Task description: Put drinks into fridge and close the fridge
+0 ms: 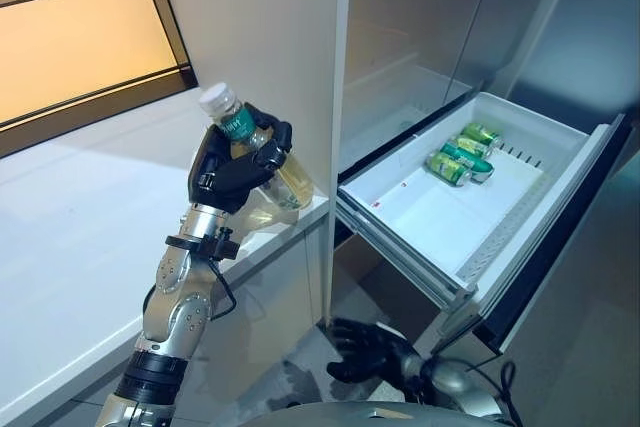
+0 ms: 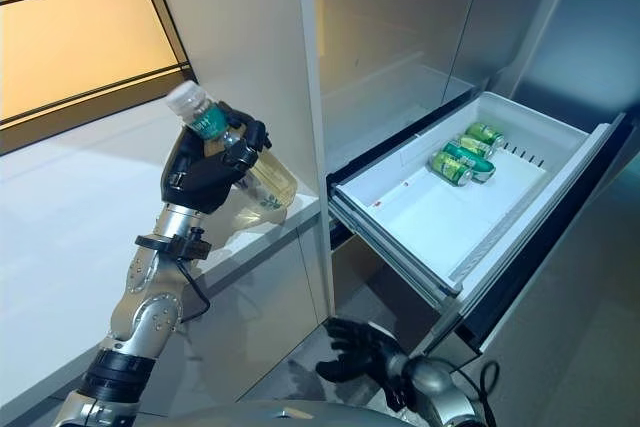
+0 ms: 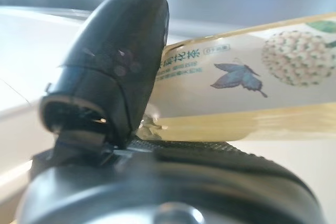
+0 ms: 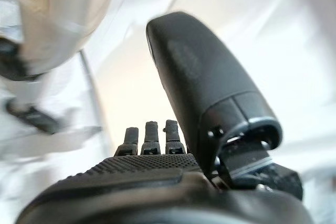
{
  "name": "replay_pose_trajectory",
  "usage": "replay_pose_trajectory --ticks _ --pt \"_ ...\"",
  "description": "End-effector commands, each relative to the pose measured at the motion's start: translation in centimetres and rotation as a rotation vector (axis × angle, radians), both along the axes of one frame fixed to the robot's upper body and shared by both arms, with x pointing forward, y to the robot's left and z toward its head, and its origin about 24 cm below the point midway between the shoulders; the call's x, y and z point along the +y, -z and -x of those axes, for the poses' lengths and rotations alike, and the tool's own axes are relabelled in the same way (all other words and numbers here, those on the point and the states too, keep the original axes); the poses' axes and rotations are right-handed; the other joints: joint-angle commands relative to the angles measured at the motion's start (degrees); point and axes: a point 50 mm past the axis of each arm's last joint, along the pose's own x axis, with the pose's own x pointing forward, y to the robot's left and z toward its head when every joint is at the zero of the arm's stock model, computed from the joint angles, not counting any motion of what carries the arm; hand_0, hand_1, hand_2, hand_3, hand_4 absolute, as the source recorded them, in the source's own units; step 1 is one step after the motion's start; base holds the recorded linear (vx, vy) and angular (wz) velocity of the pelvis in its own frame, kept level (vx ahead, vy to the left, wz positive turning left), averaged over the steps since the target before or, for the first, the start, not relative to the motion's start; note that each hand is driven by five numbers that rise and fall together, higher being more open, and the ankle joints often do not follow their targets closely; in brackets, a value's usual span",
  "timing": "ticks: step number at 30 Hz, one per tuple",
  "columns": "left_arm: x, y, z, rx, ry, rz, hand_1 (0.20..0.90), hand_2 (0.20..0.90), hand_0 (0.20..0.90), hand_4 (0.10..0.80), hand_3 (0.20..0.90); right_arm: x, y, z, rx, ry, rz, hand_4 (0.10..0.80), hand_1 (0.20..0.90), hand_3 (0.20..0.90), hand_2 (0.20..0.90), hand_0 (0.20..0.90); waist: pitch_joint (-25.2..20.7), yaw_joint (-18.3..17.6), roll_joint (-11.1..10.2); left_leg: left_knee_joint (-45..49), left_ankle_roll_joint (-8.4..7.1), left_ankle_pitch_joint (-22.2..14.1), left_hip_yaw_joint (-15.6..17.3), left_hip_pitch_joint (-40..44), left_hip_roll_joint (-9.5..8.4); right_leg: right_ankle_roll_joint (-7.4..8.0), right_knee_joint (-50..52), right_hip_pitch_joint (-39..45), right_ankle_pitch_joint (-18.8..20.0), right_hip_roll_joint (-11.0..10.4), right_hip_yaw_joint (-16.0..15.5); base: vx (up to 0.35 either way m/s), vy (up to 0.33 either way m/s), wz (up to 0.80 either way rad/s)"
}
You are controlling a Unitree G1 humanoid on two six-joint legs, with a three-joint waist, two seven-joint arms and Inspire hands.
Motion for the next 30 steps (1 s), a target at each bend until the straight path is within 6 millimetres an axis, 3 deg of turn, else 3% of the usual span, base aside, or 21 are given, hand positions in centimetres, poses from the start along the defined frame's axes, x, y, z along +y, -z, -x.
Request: replay_pose_trajectory --ticks 1,3,4,6,8,10,11,12,13,23,30 --pt "-0.6 -7.5 1.0 -0.44 0.044 0.043 0.3 0.3 0.3 0.1 0.2 1.1 -6.2 -4.3 -0.234 -0.089 -0.143 0.8 0.9 0.9 0.9 0.9 -2.55 -1.19 -1.0 0.12 1.77 -5.51 2.69 1.57 -1.99 1.89 0.24 -1.78 3.35 -0.26 -0.89 0.0 0.007 -0.13" --pt "-0.6 -7.7 1.1 -0.455 0.046 0.024 0.3 0.3 0.3 0.1 0.2 0.7 -8.3 -5.0 -0.305 -0.101 -0.154 0.8 0.9 0.9 0.9 0.9 -2.49 -1.55 -1.07 0.12 1.8 -5.44 3.01 1.6 -1.96 1.97 0.24 -1.89 3.53 -0.24 -0.44 -0.002 0.007 -0.14" --pt "-0.5 -7.8 1.3 -0.473 0.042 -0.007 0.3 0.3 0.3 0.1 0.2 0.1 -10.7 -5.7 -0.386 -0.119 -0.183 0.8 0.9 0.9 0.9 0.9 -2.58 -1.98 -1.15 0.12 1.86 -5.51 3.52 1.65 -1.89 2.07 0.24 -2.03 3.65 -0.19 0.05 -0.001 0.007 -0.15" --pt "-0.3 -7.9 1.5 -0.483 0.052 -0.02 0.3 0.3 0.3 0.1 0.2 -0.2 -12.5 -6.1 -0.442 -0.123 -0.219 0.8 0.9 0.9 0.9 0.9 -2.55 -2.2 -1.19 0.12 1.83 -5.56 3.89 1.72 -1.81 2.15 0.24 -2.15 3.79 -0.14 0.41 -0.003 0.002 -0.16" --pt "-0.4 -8.2 1.6 -0.489 0.077 -0.053 0.3 0.3 0.3 0.1 0.2 -1.0 -16.3 -7.1 -0.524 -0.101 -0.293 0.8 0.9 0.9 0.9 0.9 -2.65 -2.67 -1.41 0.12 1.93 -5.7 4.35 1.75 -1.79 2.16 0.27 -2.26 3.83 0.04 1.26 -0.009 -0.004 -0.13" --pt "-0.5 -8.3 1.5 -0.486 0.094 -0.067 0.3 0.3 0.3 0.1 0.2 -1.3 -17.9 -7.6 -0.572 -0.095 -0.342 0.8 0.9 0.9 0.9 0.9 -2.7 -2.81 -1.5 0.12 1.99 -5.77 4.59 1.78 -1.75 2.16 0.33 -2.35 3.84 0.11 1.52 -0.015 -0.01 -0.18" --pt "-0.8 -8.5 1.4 -0.475 0.122 -0.08 0.3 0.3 0.3 0.1 0.2 -1.5 -19.9 -7.7 -0.637 -0.091 -0.396 0.8 0.9 0.9 0.9 0.9 -2.8 -3.11 -1.52 0.12 2.04 -5.88 4.87 1.82 -1.67 2.24 0.47 -2.51 3.81 0.16 1.89 -0.016 -0.01 -0.21" --pt "-0.8 -8.5 1.4 -0.475 0.122 -0.08 0.3 0.3 0.3 0.1 0.2 -1.5 -19.9 -7.7 -0.637 -0.09 -0.397 0.8 0.9 0.9 0.9 0.9 -2.79 -3.09 -1.52 0.12 2.03 -5.88 4.88 1.83 -1.67 2.24 0.47 -2.51 3.81 0.17 1.9 -0.026 -0.01 -0.16" --pt "-1.0 -8.5 1.2 -0.457 0.151 -0.094 0.3 0.3 0.3 0.1 0.2 -1.8 -21.7 -7.9 -0.676 -0.077 -0.442 0.8 0.9 0.9 0.9 0.9 -2.91 -3.38 -1.57 0.12 2.16 -6.01 5.12 1.85 -1.63 2.25 0.55 -2.64 3.79 0.23 2.24 -0.02 -0.006 -0.09" --pt "-2.7 -7.4 0.1 -0.319 0.245 -0.143 0.3 0.3 0.3 0.1 0.2 -1.7 -25.4 -7.0 -0.692 -0.198 -0.564 0.8 0.9 0.9 0.9 0.9 -3.2 -4.96 -2.15 0.12 2.39 -5.99 6.44 1.93 -1.44 2.22 1.06 -3.52 4.33 0.8 4.11 -0.031 -0.007 -0.09" --pt "-4.6 -6.5 -0.7 -0.275 0.261 -0.211 0.3 0.3 0.3 0.1 0.2 -0.5 -25.2 -6.7 -0.588 -0.301 -0.523 0.8 0.9 0.9 0.9 0.9 -3.17 -6.1 -2.35 0.12 2.42 -6.41 6.85 2.45 -1.28 2.28 1.29 -3.45 4.09 1.2 5.33 -0.017 0.008 -0.09"
